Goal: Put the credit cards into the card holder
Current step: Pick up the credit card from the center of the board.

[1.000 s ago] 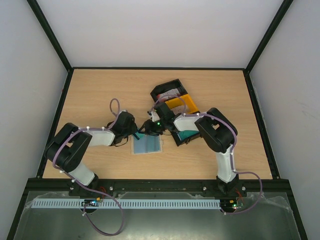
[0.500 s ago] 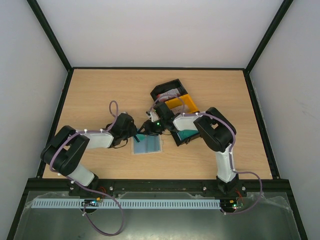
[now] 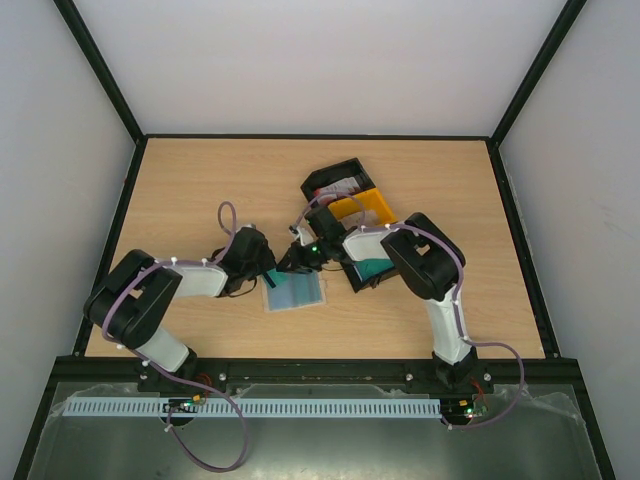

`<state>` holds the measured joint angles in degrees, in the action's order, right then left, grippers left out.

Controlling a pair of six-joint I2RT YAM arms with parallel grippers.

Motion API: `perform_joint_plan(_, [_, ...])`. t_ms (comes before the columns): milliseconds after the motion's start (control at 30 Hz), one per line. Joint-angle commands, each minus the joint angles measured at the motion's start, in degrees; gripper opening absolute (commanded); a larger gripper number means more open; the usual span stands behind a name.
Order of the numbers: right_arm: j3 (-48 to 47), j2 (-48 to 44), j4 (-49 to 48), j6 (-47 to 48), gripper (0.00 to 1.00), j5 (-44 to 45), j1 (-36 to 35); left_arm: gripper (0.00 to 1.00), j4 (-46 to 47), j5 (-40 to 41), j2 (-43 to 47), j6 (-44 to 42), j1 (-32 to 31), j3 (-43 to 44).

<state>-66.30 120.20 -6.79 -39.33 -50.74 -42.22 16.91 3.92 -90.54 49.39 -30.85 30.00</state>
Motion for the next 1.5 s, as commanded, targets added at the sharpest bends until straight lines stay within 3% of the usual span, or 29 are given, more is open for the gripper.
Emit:
perform_joint_plan(0, [0.1,2.9,3.6,-1.0,0.11,2.0,-0.5,0.09,-12.2,-1.8,-4.8,0.8,-0.4,-4.5])
perform_joint_plan(100, [0.0,3.0,3.8,-1.0,0.02,2.6,-0.5,0.09,-11.9,-1.8,-4.9,0.6,-0.4,-4.6])
perform_joint_plan(367, [0.5,2.5,4.0,-1.2,0.02,4.3,-0.4,0.11,-14.1,-2.1,-0.4,-1.1,0.0,-2.1])
perform_joint_plan(567, [1.5,0.5,2.5,-2.1,0.02,4.5,-0.1,0.23,-17.3,-2.0,8.8,-1.9,1.2,-0.3])
perform_joint_plan(767, [5.1,-3.4,-6.1,-7.7,0.02,1.3,0.1,0.38,-19.1,-2.5,18.7,-0.3,3.0,-2.8])
perform_joint_plan(933, [5.7,-5.2,-6.3,-8.9,0.02,1.1,0.3,0.47,-16.5,-6.0,24.5,1.5,4.1,-7.5])
perform_joint_plan(1300, [8.1,-9.0,-8.1,-11.2,0.02,1.4,0.4,0.47,-5.4,-16.2,23.6,3.5,5.3,-13.0])
perform_joint_plan(1467, [10.3,-11.0,-10.1,-13.6,0.02,0.9,0.7,0.63,-0.6,-18.6,26.6,7.0,5.5,-15.7])
